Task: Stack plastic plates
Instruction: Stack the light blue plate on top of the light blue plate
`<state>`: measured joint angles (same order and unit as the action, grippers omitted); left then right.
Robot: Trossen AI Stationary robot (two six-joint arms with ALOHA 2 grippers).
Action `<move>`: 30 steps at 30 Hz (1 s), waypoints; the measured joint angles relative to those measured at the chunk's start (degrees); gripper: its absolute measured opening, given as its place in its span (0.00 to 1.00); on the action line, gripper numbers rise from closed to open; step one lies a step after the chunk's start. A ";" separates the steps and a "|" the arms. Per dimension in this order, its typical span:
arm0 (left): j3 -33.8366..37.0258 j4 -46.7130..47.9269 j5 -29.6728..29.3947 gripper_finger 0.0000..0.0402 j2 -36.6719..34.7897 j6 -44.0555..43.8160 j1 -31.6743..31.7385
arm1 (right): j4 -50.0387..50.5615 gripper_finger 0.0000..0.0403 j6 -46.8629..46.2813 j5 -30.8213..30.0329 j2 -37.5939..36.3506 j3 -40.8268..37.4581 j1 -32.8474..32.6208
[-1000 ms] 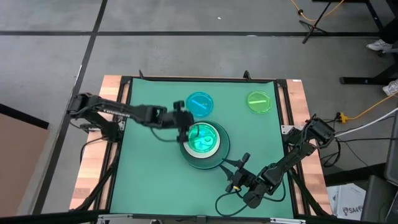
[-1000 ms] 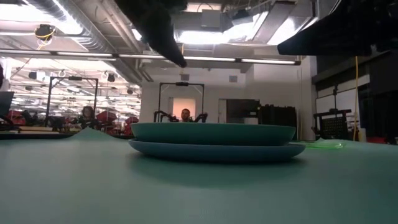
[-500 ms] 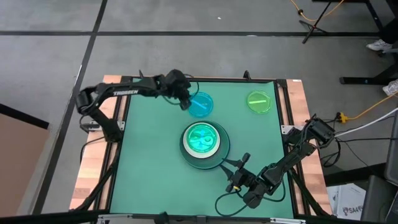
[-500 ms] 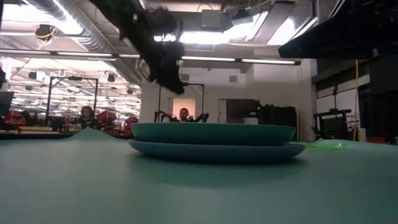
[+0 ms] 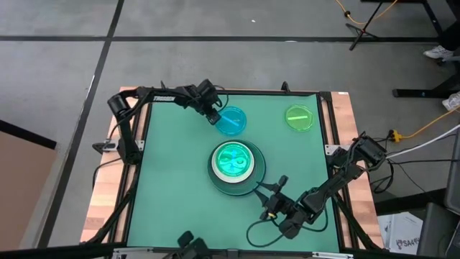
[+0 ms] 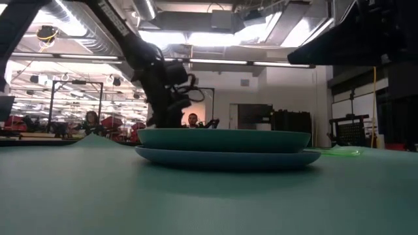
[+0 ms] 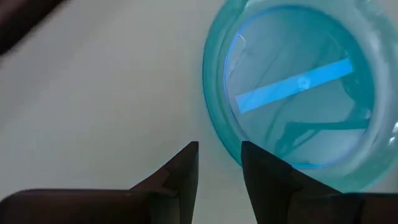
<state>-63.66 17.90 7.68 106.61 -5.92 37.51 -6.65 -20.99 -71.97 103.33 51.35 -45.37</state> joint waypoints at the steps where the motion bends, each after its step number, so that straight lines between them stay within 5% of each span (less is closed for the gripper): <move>1: 0.00 -0.32 0.59 0.29 0.66 0.00 0.06 | 0.25 0.34 -0.14 0.26 0.00 0.00 0.16; 20: -0.07 -4.33 1.19 0.28 4.31 1.34 -0.15 | 0.67 0.34 -0.42 1.02 0.02 0.00 0.16; 30: -0.07 -5.77 0.90 0.06 4.48 2.97 -0.13 | 0.72 0.34 -0.41 0.89 0.02 0.00 0.16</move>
<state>-63.72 12.13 8.58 111.09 -2.95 37.38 -5.93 -21.41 -71.08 103.35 51.35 -45.21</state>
